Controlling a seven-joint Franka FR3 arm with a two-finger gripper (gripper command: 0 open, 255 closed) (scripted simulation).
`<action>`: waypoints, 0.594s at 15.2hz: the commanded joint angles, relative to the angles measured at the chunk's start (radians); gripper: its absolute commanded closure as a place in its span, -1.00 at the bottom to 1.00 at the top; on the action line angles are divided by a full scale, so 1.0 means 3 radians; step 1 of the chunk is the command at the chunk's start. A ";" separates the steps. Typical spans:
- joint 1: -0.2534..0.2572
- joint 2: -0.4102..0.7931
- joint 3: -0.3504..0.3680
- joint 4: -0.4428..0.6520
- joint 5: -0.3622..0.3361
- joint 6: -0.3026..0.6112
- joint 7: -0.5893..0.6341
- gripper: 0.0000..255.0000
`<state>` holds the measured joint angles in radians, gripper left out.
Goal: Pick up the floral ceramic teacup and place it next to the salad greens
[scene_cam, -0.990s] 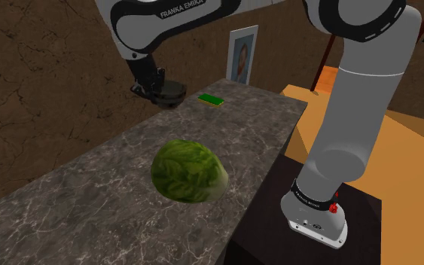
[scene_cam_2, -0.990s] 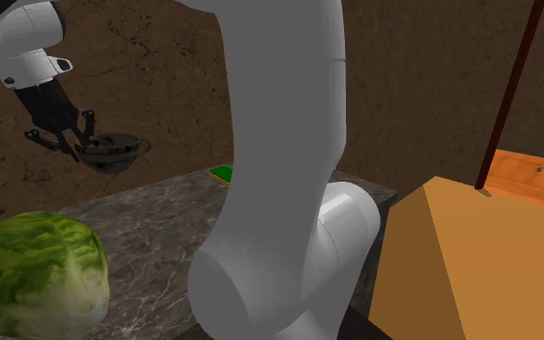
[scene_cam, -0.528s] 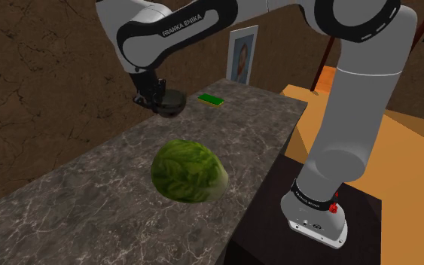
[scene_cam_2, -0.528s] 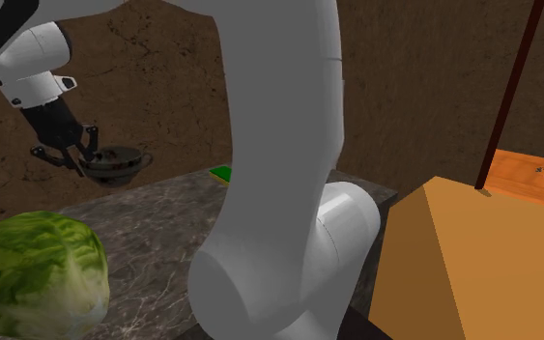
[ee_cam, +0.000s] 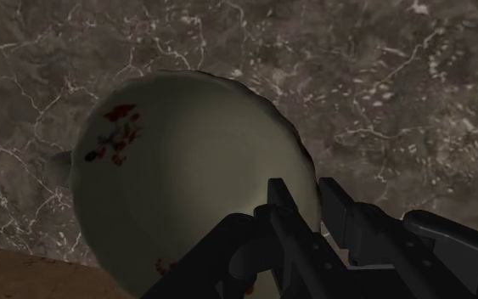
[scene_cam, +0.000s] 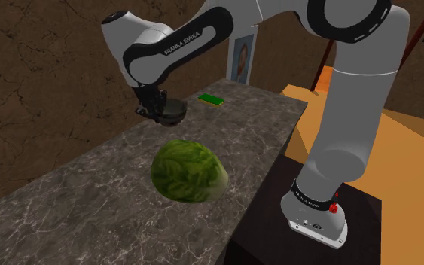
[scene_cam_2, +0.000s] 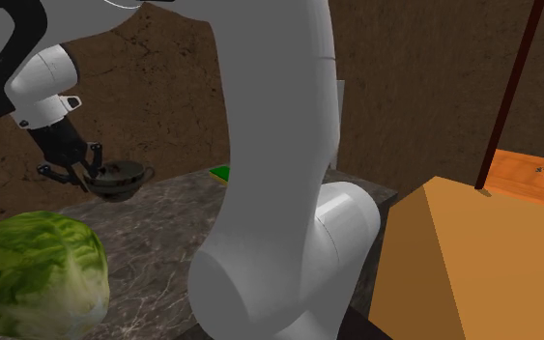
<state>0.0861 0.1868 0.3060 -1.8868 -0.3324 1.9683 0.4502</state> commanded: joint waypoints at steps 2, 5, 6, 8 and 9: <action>0.0000 0.0041 -0.0007 -0.0087 -0.0032 0.0124 0.0045 1.00; 0.0003 0.0099 -0.0015 -0.0150 -0.0070 0.0235 0.0090 1.00; 0.0004 0.0119 -0.0018 -0.0170 -0.0083 0.0271 0.0105 1.00; 0.0007 0.0161 -0.0025 -0.0207 -0.0110 0.0343 0.0137 1.00; 0.0009 0.0183 -0.0029 -0.0224 -0.0124 0.0379 0.0153 1.00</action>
<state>0.0887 0.2385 0.2981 -1.9466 -0.3663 2.0712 0.4918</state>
